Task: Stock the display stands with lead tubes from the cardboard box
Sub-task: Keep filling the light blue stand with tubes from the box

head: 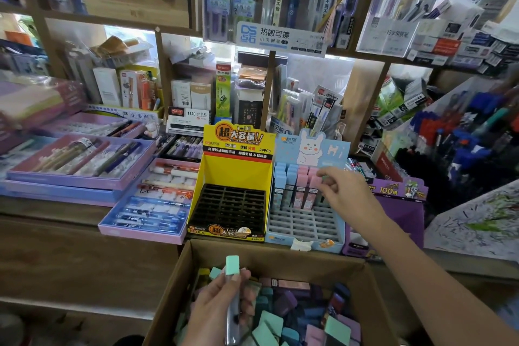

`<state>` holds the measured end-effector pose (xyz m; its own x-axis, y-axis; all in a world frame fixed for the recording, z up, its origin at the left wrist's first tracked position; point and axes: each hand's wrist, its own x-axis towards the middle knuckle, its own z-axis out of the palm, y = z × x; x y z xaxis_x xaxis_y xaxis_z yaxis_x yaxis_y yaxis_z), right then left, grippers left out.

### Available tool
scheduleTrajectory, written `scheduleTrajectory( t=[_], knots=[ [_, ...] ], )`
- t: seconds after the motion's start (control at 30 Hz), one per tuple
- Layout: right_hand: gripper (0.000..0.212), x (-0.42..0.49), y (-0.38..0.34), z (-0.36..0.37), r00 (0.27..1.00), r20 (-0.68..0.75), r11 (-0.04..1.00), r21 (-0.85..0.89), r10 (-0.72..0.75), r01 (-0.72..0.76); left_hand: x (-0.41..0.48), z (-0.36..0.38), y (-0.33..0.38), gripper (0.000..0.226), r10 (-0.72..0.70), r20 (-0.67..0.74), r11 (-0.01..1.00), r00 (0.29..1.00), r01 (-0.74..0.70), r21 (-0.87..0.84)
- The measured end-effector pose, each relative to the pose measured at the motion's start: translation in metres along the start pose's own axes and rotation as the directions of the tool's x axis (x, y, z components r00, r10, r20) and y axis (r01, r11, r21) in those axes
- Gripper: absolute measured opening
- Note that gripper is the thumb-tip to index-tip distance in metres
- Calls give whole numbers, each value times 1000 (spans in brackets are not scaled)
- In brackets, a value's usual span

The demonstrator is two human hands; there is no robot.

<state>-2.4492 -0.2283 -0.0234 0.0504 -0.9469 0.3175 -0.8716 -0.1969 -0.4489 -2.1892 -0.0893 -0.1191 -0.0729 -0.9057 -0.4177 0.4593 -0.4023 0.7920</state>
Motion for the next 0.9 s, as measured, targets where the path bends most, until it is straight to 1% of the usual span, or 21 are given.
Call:
scheduleTrajectory(
  t=[0.07, 0.13, 0.17, 0.2, 0.27, 0.33, 0.4, 0.5, 0.6, 0.7, 0.77, 0.9],
  knots=[
    [24, -11, -1, -4, 999, -48, 1000, 27, 9, -7, 0, 1, 1, 26, 12, -8, 1000, 1000, -12, 23],
    [17, -26, -3, -7, 996, -84, 992, 121, 31, -20, 0, 2, 3, 26, 17, -14, 999, 1000, -17, 29],
    [14, -36, -4, -7, 995, -78, 982, 184, 54, -39, 0, 2, 5, 26, 22, -15, 999, 1000, -22, 33],
    [12, -47, -4, -7, 995, -58, 968, 244, 80, -64, -1, 3, 6, 25, 32, -16, 999, 999, -32, 35],
    [17, -69, -4, -4, 994, 6, 940, 324, 113, -109, -2, 6, 10, 23, 62, -13, 997, 998, -62, 43],
    [18, -91, -2, 4, 987, 110, 927, 343, 119, -150, 0, 8, 13, 23, 83, -10, 995, 996, -82, 64],
    [16, -110, 2, 15, 961, 237, 910, 350, 144, -223, 4, 8, 15, 23, 92, 0, 991, 996, -92, 92],
    [17, -126, 9, 37, 884, 420, 895, 286, 204, -343, 11, 8, 19, 24, 99, 31, 988, 995, -102, 119],
    [22, -133, 22, 59, 834, 503, 941, 109, 225, -319, 18, 9, 22, 23, 116, 50, 988, 992, -120, 95],
    [14, -134, 35, 72, 753, 585, 928, -1, 303, -372, 21, 12, 27, 27, 117, 103, 987, 988, -127, 99],
    [8, -135, 39, 74, 721, 606, 916, -32, 337, -401, 24, 14, 31, 31, 103, 133, 983, 986, -122, 136],
    [9, -135, 41, 73, 705, 618, 907, -33, 348, -419, 34, 29, 39, 37, 60, 129, 981, 990, -83, 177]
  ],
)
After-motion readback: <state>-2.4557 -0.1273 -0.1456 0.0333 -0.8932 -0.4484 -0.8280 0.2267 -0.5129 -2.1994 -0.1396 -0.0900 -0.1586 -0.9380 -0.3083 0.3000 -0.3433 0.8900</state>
